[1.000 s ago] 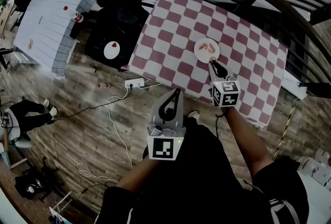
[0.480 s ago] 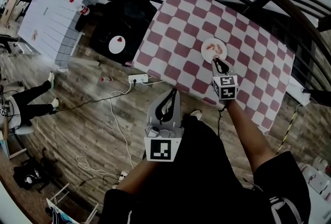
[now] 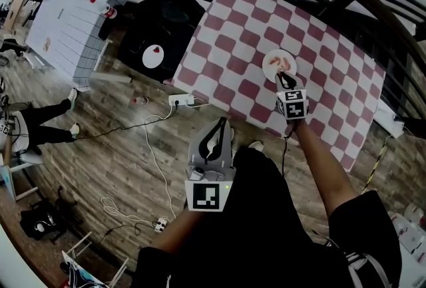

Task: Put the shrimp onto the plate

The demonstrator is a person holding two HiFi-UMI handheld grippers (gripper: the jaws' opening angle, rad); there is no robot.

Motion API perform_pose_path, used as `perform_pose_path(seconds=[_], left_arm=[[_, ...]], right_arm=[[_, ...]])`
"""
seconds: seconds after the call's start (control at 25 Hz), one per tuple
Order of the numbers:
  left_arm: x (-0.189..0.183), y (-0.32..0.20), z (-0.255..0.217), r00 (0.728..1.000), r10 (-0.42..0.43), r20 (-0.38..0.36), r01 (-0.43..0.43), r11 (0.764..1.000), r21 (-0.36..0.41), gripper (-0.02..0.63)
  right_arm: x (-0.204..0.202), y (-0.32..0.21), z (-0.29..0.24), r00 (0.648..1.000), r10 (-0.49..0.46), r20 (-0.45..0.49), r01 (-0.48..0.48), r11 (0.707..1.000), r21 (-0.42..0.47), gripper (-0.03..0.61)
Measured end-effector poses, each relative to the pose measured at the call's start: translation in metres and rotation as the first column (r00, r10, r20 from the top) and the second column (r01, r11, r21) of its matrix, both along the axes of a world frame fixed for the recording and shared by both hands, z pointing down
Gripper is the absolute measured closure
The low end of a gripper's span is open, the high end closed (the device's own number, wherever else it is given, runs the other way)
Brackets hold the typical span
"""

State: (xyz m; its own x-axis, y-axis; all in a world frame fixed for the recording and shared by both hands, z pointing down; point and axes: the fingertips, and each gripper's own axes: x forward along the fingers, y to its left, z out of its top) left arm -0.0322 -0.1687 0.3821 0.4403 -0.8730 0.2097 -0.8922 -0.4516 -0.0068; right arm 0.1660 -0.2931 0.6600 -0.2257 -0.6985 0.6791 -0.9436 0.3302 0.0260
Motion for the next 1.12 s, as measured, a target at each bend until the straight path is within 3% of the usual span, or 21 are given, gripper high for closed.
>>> perform_pose_path(seconds=[0.64, 0.88, 1.12], left_arm=[[-0.022, -0.004, 0.025, 0.995, -0.096, 0.008, 0.096, 0.994, -0.056, 0.604], [-0.015, -0.013, 0.037, 0.997, -0.065, 0.036, 0.067, 0.996, -0.067, 0.604], [0.013, -0.054, 0.058, 0.999, -0.034, 0.01, 0.035, 0.994, -0.1, 0.604]], right_arm=[[0.004, -0.021, 0.066, 1.0, -0.015, -0.017, 0.012, 0.992, -0.128, 0.52], [0.008, -0.024, 0.077, 1.0, 0.001, -0.016, -0.004, 0.988, -0.154, 0.518], [0.006, -0.029, 0.081, 1.0, -0.005, -0.023, 0.001, 0.987, -0.158, 0.518]])
